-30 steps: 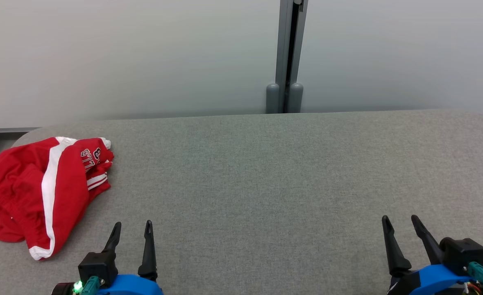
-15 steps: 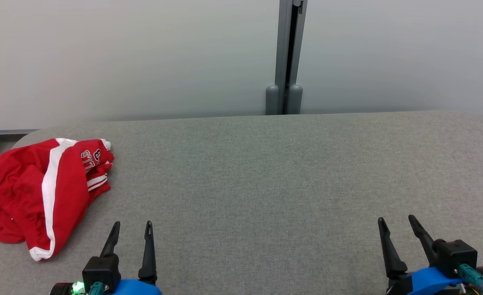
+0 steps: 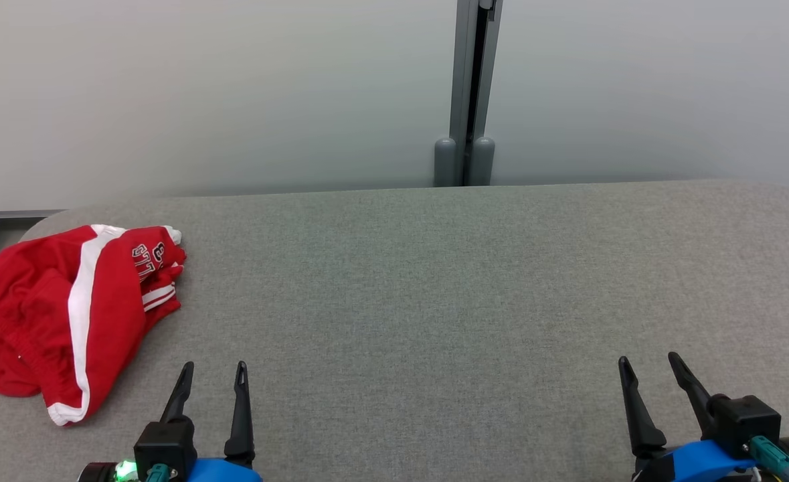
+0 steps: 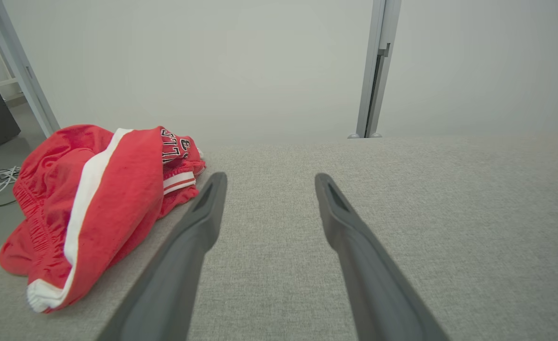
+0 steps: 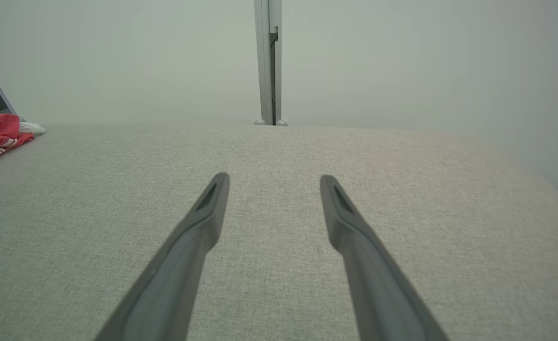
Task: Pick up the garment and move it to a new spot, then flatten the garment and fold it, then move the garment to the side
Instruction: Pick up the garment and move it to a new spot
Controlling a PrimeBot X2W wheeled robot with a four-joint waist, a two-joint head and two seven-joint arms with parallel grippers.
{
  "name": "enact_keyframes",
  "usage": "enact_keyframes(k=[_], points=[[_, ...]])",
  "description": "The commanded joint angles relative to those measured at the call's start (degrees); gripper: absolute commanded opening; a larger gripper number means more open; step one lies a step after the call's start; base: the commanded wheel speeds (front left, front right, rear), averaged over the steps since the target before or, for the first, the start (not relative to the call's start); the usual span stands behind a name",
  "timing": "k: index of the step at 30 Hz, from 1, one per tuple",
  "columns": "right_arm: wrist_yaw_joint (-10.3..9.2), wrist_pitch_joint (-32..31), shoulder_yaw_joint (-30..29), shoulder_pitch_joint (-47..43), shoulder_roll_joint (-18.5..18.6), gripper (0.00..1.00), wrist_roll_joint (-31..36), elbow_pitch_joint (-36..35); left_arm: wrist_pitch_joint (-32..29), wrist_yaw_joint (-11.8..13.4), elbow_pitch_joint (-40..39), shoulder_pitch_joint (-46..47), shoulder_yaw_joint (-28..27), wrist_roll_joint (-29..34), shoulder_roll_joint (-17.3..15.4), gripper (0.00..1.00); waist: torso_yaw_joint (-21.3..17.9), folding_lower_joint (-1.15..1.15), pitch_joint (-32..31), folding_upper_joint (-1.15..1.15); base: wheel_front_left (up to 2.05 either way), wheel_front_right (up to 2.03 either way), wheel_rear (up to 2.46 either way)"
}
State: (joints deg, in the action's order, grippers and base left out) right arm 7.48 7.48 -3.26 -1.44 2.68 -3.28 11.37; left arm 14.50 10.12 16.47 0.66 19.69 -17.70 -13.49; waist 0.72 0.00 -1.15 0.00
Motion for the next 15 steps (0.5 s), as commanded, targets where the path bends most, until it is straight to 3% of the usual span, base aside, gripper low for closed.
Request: enact_keyframes(k=[1, 8, 15], points=[[0.03, 0.39, -0.12, -0.53, 0.38, 1.00, -0.51, 0.08, 0.30, 0.20, -0.26, -0.40, -0.07, -0.37, -0.16, 1.00, 0.02, 0.00, 0.05, 0.00, 0.00, 0.00, 0.00], [0.03, 0.51, -0.35, -0.96, 0.35, 1.00, -0.26, 0.21, 0.40, 0.67, -0.30, -0.39, -0.75, -1.04, -0.09, 1.00, 1.95, 0.00, 0.11, 0.00, 0.00, 0.00, 0.00], [0.02, 0.51, -0.85, -0.92, 0.32, 1.00, 0.04, -0.37, 0.48, 1.31, -0.97, -0.76, -1.71, -1.15, -1.25, 1.00, 11.41, 0.00, 0.62, 0.00, 0.00, 0.00, 0.00]])
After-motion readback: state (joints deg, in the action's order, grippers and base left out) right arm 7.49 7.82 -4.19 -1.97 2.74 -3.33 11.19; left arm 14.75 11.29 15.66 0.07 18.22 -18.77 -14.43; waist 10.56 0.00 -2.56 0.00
